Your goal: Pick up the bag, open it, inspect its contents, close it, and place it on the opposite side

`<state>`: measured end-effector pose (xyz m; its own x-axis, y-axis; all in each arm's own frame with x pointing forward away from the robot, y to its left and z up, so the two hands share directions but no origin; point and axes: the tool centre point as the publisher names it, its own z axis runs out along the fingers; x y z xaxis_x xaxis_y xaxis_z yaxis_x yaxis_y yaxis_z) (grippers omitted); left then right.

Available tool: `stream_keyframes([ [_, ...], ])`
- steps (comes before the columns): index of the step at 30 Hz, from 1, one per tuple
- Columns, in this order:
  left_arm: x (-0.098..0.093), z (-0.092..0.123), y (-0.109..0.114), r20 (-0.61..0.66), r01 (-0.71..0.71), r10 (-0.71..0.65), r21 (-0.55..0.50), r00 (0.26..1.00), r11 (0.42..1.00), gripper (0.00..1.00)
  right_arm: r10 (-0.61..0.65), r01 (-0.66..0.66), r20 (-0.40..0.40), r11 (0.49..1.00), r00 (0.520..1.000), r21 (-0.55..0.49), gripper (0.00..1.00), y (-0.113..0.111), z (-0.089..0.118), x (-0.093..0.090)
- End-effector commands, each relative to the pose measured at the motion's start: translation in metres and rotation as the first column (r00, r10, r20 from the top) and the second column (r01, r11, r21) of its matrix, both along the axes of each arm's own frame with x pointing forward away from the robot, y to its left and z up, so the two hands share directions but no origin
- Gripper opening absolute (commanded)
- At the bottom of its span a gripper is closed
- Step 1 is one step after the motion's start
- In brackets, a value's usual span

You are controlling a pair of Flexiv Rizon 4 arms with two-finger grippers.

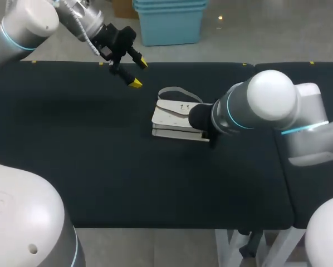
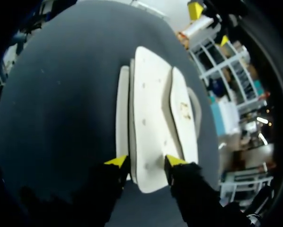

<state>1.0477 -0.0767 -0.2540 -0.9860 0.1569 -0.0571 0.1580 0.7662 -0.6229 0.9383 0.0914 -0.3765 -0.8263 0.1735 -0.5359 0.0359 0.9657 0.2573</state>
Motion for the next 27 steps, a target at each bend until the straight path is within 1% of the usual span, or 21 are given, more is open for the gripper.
stream_keyframes([
  [1,0.001,-0.001,0.0,0.0,0.001,-0.001,-0.003,1.0,1.0,1.0,-0.005,0.006,0.042,1.0,0.999,-0.015,0.43,0.0,-0.003,-0.001],
  [4,0.001,-0.001,0.0,0.0,0.001,-0.001,-0.003,1.0,1.0,1.0,0.003,-0.001,0.053,0.999,0.999,-0.036,0.4,0.0,-0.003,0.0],
  [13,0.001,-0.001,0.0,0.0,0.001,-0.001,-0.003,1.0,1.0,1.0,0.017,-0.008,0.082,0.995,0.997,-0.102,0.44,0.0,0.008,-0.003],
  [16,0.001,-0.001,0.0,0.0,0.001,-0.001,-0.003,1.0,1.0,1.0,0.021,-0.01,0.089,0.993,0.996,-0.118,0.43,0.001,0.011,-0.003],
  [21,0.001,-0.001,0.0,0.0,0.001,-0.001,-0.003,1.0,1.0,1.0,0.029,-0.014,0.104,0.989,0.994,-0.147,0.37,0.001,0.014,-0.003],
  [27,0.001,-0.001,0.0,0.0,0.001,-0.001,-0.003,1.0,1.0,1.0,0.039,-0.023,0.107,0.988,0.993,-0.151,0.32,-0.001,0.008,0.001],
])
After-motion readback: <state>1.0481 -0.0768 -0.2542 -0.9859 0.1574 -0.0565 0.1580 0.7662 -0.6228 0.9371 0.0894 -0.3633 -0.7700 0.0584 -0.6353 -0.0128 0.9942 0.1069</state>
